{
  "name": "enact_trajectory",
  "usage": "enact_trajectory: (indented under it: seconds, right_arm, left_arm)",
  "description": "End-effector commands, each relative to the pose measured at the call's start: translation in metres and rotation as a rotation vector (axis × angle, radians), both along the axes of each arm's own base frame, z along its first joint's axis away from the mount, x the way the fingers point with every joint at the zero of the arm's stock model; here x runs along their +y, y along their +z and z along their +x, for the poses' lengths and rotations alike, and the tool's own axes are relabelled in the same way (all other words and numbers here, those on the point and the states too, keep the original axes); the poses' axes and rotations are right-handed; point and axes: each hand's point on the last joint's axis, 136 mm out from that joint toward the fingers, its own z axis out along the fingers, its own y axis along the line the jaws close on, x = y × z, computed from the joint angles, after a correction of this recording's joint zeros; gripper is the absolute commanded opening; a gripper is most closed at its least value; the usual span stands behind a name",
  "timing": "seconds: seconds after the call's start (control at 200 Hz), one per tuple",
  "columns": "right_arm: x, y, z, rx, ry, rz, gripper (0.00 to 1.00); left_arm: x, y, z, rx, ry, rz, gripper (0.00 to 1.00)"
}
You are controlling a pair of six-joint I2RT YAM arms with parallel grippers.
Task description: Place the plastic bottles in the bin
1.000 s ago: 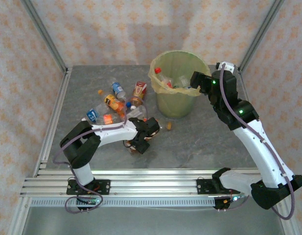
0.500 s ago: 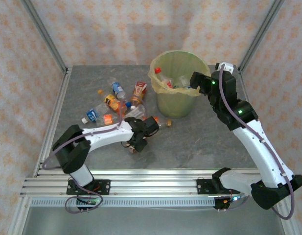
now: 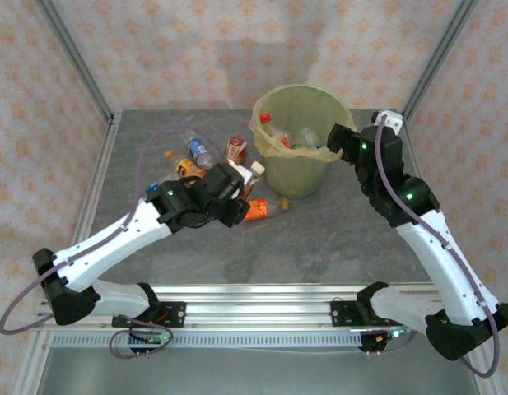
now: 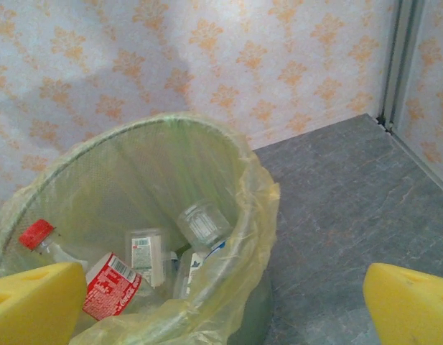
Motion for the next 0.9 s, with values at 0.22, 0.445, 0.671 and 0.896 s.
enact_trajectory:
  seconds: [0.22,0.445,0.671,0.896]
  right_arm:
    - [-0.014,-0.015,-0.014,0.036,-0.062,0.001,0.99]
    - [-0.019,-0.028,-0.022,0.055,-0.083,0.031,0.99]
    - [-0.024,-0.047,-0.031,0.083,-0.101,0.043,0.99]
    - [-0.023,-0.054,-0.039,0.118,-0.077,0.049,0.99]
  left_arm:
    - [-0.032,0.152,0.067,-0.410,0.071,-0.228,0.49]
    - [-0.076,0.193,0.132,-0.489,0.074,-0.279,0.49]
    - [-0.121,0.188,0.197,-0.534,0.074,-0.341,0.49]
    - [-0.142,0.143,0.246,-0.453,0.064,-0.357,0.54]
